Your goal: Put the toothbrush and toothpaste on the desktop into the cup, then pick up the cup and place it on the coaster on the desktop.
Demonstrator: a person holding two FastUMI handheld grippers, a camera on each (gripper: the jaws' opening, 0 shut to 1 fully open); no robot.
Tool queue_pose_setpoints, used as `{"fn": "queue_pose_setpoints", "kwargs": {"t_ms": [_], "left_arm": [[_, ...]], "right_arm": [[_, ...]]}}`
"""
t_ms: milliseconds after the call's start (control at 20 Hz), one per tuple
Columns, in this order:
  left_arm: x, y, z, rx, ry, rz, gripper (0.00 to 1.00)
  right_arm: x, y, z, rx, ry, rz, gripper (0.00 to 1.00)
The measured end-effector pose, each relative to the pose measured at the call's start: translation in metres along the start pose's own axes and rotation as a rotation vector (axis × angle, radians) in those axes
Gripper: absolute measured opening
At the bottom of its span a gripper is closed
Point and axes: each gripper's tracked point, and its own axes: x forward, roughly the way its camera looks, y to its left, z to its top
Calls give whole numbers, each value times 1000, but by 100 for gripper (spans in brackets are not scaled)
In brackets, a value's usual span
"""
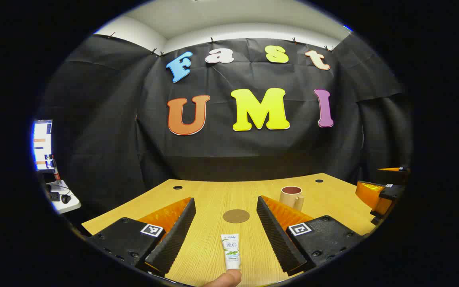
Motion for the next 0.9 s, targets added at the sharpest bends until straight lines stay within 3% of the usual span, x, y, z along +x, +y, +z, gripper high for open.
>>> {"fn": "queue_pose_setpoints", "kwargs": {"t_ms": [900], "left_arm": [[-7, 1, -11, -39, 25, -4, 98]], "right_arm": [[-5, -12, 6, 24, -35, -23, 95]]}}
